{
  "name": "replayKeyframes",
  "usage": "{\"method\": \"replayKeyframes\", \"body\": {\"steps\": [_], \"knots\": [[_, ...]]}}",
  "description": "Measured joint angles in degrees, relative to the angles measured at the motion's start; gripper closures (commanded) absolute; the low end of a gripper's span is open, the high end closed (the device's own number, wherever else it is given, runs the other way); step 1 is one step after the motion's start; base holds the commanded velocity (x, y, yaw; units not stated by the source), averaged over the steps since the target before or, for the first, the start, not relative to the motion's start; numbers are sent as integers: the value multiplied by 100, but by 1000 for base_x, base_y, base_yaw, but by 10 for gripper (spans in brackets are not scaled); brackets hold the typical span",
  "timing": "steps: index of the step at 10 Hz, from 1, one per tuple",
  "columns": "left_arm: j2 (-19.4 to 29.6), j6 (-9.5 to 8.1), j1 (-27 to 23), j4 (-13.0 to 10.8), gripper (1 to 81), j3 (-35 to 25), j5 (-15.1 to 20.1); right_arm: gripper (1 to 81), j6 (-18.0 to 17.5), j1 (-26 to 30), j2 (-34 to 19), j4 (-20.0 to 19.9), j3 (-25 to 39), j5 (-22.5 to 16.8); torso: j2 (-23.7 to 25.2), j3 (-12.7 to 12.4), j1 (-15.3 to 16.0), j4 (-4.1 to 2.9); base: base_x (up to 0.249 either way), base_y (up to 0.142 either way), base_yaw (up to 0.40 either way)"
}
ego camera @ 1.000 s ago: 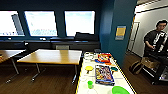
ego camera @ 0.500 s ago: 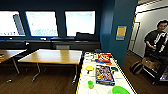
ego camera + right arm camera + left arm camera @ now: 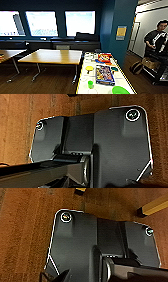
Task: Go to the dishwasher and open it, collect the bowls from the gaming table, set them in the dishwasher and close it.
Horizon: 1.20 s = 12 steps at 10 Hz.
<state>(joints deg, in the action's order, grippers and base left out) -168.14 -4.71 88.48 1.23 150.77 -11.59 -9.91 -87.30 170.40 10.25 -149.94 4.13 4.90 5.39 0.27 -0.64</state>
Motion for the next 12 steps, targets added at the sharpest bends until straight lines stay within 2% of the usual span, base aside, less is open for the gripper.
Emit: {"method": "replayKeyframes", "body": {"steps": [3,6,9,12], "knots": [[786,0,-15,2,10,-1290,-1,10,-61,4,-794,-17,1508,40,0,0,0,0,0,0,0],[1674,0,-15,2,10,-2200,-41,10,-216,100,-1822,-56,3038,71,0,0,0,0,0,0,0],[1927,-2,30,2,10,-2677,-41,10,-367,202,-2992,-67,4658,156,0,0,0,0,0,0,0],[2058,-2,30,2,10,-2856,-52,10,-478,349,-4485,-91,6225,440,0,94,-2,0,0,0,0]]}}
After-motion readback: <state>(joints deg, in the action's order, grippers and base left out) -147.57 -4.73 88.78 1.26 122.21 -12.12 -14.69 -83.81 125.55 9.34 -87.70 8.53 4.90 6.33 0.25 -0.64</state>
